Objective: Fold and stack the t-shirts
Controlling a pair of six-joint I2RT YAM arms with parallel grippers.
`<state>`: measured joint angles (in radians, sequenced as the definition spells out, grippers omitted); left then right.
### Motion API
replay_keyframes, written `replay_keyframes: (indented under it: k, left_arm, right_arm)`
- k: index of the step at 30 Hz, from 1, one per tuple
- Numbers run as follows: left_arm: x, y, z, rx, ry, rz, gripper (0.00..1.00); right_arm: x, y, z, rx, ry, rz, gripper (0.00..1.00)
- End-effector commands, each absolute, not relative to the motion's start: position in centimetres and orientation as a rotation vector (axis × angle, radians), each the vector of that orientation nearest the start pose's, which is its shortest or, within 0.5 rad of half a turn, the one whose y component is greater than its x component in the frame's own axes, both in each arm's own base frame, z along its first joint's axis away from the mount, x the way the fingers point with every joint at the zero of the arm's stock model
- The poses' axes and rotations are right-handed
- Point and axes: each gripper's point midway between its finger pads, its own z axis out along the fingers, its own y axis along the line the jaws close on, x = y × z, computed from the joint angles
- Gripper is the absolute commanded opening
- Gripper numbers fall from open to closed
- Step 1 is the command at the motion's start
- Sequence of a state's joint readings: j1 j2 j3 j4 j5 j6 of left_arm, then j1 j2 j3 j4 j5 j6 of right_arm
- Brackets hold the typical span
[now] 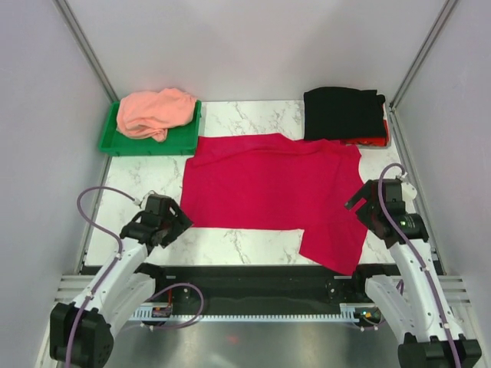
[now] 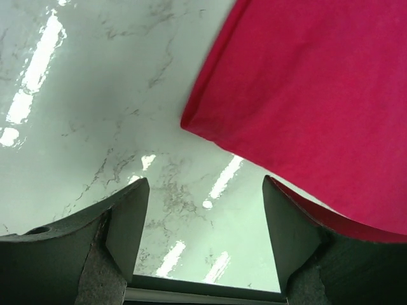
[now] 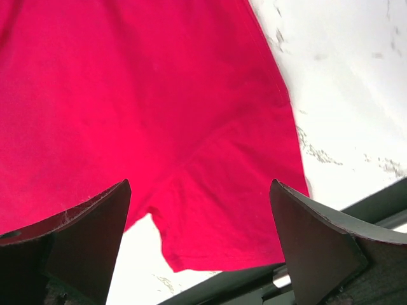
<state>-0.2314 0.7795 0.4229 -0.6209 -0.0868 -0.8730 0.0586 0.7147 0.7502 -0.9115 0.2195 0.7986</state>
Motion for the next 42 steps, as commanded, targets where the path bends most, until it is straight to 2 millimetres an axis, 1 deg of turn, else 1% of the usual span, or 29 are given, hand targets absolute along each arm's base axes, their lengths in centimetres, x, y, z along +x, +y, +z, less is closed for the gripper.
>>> replay_keyframes:
  k: [1, 2, 4, 5, 7, 8, 9, 11, 13, 14, 15, 16, 17, 19, 21, 22, 24, 27, 29, 30, 31, 33, 34, 35, 36, 37, 38, 41, 42]
  left_arm:
    - [20.3, -5.4, 4.1, -0.959, 2.354, -0.280, 0.79]
    - [20.5, -5.4, 3.9, -0.961, 2.349, -0.274, 0.77]
    - [21.0, -5.3, 3.4, -0.956, 2.346, -0.265, 0.75]
    - [21.8, -5.4, 3.6, -0.945, 2.322, -0.279, 0.72]
    - [22.2, -5.4, 3.0, -0.948, 2.339, -0.256, 0.68]
    - [22.4, -5.5, 2.7, -0.948, 2.341, -0.254, 0.65]
    - [23.0, -5.7, 2.9, -0.943, 2.328, -0.274, 0.57]
    - [23.2, -5.8, 2.2, -0.941, 2.334, -0.274, 0.51]
    - [24.1, -5.9, 2.2, -0.945, 2.303, -0.288, 0.37]
    - [24.4, -6.0, 2.0, -0.931, 2.313, -0.286, 0.27]
    - [25.3, -6.1, 2.6, -0.927, 2.293, -0.294, 0.12]
    - [25.7, -6.2, 2.9, -0.922, 2.293, -0.291, 0.05]
    - [26.1, -6.2, 3.2, -0.911, 2.293, -0.287, 0.02]
    - [27.2, -6.2, 3.9, -0.900, 2.280, -0.278, 0.02]
    - [28.0, -6.3, 4.4, -0.892, 2.280, -0.276, 0.02]
    - [28.2, -6.4, 4.4, -0.885, 2.287, -0.275, 0.02]
    - [28.4, -6.5, 4.1, -0.873, 2.305, -0.266, 0.02]
    - [28.2, -6.2, 3.4, -0.870, 2.317, -0.257, 0.02]
    - [28.2, -6.0, 3.3, -0.874, 2.308, -0.264, 0.02]
    - [28.0, -5.6, 3.0, -0.886, 2.309, -0.259, 0.02]
    - [28.0, -5.4, 3.0, -0.886, 2.307, -0.258, 0.02]
    - [28.0, -4.9, 2.9, -0.904, 2.300, -0.263, 0.02]
    - [28.1, -4.7, 3.0, -0.910, 2.298, -0.263, 0.02]
    - [28.1, -4.6, 3.0, -0.908, 2.298, -0.266, 0.02]
    - [28.3, -4.4, 3.2, -0.915, 2.291, -0.275, 0.02]
    - [28.4, -4.3, 3.3, -0.918, 2.288, -0.278, 0.02]
    - [28.4, -4.2, 3.3, -0.913, 2.291, -0.278, 0.02]
    - [28.7, -4.4, 3.8, -0.902, 2.287, -0.299, 0.02]
    - [28.7, -4.6, 4.0, -0.896, 2.285, -0.317, 0.02]
  right_arm:
    - [18.3, 0.4, 11.1, 1.064, 2.323, 0.077, 0.98]
    - [17.8, 0.6, 9.9, 1.086, 2.344, 0.073, 0.98]
    - [18.1, 0.9, 9.4, 1.083, 2.327, 0.109, 0.98]
    - [17.9, 0.9, 8.7, 1.086, 2.340, 0.103, 0.98]
    - [18.0, 0.9, 8.3, 1.083, 2.349, 0.097, 0.97]
    - [18.1, 0.8, 8.4, 1.085, 2.348, 0.092, 0.97]
    - [18.0, 0.8, 8.3, 1.084, 2.352, 0.081, 0.97]
    - [18.0, 0.6, 8.0, 1.086, 2.352, 0.065, 0.96]
    - [18.1, 0.7, 7.3, 1.094, 2.380, 0.048, 0.95]
    - [18.2, 1.2, 7.0, 1.077, 2.401, 0.051, 0.94]
    - [18.2, 1.4, 6.3, 1.079, 2.439, 0.023, 0.94]
    - [18.4, 1.5, 6.1, 1.067, 2.448, -0.003, 0.95]
    - [18.5, 2.4, 6.0, 1.030, 2.475, 0.000, 0.95]
    - [18.8, 3.3, 5.1, 1.030, 2.505, -0.008, 0.95]
    - [18.6, 4.5, 3.5, 0.999, 2.563, 0.018, 0.93]
    - [19.3, 5.2, 3.1, 0.985, 2.558, 0.057, 0.93]
    - [19.0, 5.7, 1.5, 0.958, 2.623, 0.045, 0.93]
    - [20.4, 5.7, 0.5, 0.906, 2.645, 0.011, 0.93]
    - [22.4, 5.9, 0.9, 0.858, 2.618, 0.005, 0.93]
    - [22.9, 5.9, 0.4, 0.846, 2.635, -0.017, 0.93]
    - [24.8, 6.3, 1.3, 0.802, 2.612, 0.005, 0.93]
    - [26.6, 6.6, 1.2, 0.748, 2.623, -0.019, 0.93]
    - [27.9, 6.8, 1.6, 0.719, 2.612, -0.012, 0.93]
    - [30.5, 7.5, 3.3, 0.651, 2.579, 0.015, 0.93]
    - [31.5, 7.7, 2.9, 0.632, 2.601, -0.001, 0.93]
    - [32.1, 7.8, 3.4, 0.616, 2.616, -0.011, 0.93]
    - [34.0, 8.4, 5.1, 0.601, 2.585, 0.018, 0.93]
    - [34.2, 8.6, 6.3, 0.586, 2.585, 0.037, 0.93]
    - [34.1, 8.6, 7.4, 0.553, 2.560, 0.051, 0.93]
